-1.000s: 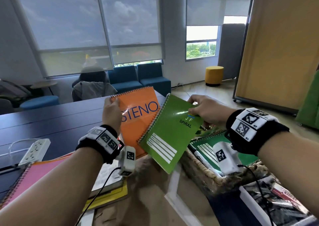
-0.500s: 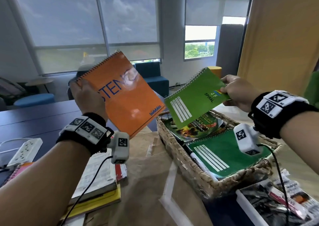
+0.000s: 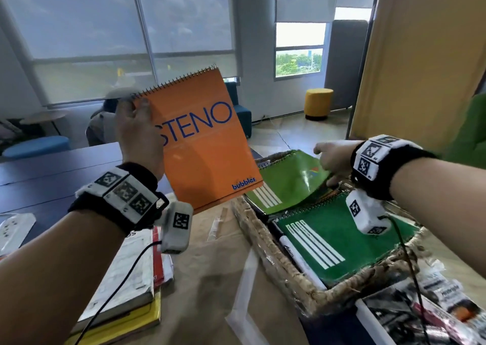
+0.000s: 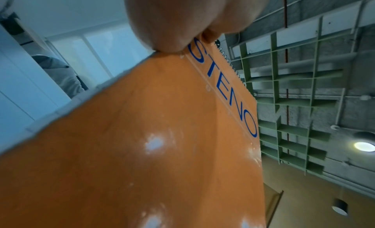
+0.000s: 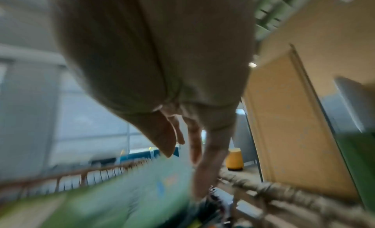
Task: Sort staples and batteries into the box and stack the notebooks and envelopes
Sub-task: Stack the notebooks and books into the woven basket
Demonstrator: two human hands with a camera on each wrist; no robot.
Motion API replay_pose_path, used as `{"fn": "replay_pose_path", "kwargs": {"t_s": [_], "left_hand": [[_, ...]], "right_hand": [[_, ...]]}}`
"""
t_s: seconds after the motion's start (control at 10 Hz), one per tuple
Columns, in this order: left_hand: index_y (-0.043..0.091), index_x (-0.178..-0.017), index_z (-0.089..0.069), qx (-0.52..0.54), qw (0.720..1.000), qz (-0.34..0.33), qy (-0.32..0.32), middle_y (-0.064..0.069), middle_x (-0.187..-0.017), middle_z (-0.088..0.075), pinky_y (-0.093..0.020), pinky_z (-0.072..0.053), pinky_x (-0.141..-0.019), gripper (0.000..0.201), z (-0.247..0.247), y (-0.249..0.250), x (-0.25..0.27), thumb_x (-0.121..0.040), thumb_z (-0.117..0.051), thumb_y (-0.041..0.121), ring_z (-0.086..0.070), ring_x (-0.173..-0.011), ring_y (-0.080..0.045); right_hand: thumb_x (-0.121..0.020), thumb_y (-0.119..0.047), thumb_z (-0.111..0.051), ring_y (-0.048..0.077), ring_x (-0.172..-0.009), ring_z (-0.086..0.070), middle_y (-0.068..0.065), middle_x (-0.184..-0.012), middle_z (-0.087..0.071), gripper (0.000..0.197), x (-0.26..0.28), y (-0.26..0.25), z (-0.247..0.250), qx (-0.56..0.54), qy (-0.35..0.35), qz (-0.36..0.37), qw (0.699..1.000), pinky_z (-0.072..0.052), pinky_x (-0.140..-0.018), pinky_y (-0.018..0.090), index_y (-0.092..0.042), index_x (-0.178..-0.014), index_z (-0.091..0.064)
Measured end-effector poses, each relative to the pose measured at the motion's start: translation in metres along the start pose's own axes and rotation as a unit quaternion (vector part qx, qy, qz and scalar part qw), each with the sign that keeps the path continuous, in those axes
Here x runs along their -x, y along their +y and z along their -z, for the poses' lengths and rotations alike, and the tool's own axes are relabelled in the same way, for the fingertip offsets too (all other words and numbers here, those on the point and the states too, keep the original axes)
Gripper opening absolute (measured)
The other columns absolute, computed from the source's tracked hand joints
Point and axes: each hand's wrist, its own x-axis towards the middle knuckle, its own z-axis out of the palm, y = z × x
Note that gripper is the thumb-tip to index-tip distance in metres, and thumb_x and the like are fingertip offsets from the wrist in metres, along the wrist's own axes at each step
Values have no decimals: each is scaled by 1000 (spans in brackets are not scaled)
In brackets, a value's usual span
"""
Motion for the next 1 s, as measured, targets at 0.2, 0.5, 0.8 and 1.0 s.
{"fn": "replay_pose_path", "kwargs": {"t_s": [0.2,0.5,0.8,1.0], "left_hand": [[23,-89,-57,-19,996,-42,-76,7,-74,-57,-37,-48,-63,15,-25,11,11,-100,-47,23,-53,-69,-21],[22,-99,-57,-54,976,-151,-144,9,-81,-59,-29,-47,-66,14,-47,48,34,-107,-45,21,-56,-71,-9],[29,-115,-47,-87,956,-176,-219,7,-88,-59,-36,-53,-66,9,-45,74,52,-108,-44,26,-60,-73,-14],[34,-132,-38,-145,937,47,-316,-12,-109,-71,-46,-62,-77,42,-27,57,58,-100,-64,24,-74,-89,-27]], "right_hand": [[-100,2,-46,32,-98,-55,19,-129,-56,49,20,-16,17,-190,106,-84,972,-45,-73,36,-6,-147,-43],[-86,-25,-59,18,-95,-68,-4,-121,-57,60,59,-69,63,-388,281,118,870,-57,-81,34,-39,-142,-41],[-102,-23,-58,44,-65,-63,34,-80,-63,20,71,-89,60,-429,353,128,822,-58,-52,47,-19,-110,-40],[-102,-7,-58,15,-45,-55,16,-76,-65,13,91,-79,68,-522,395,68,753,-48,-45,27,-13,-104,-46]]}}
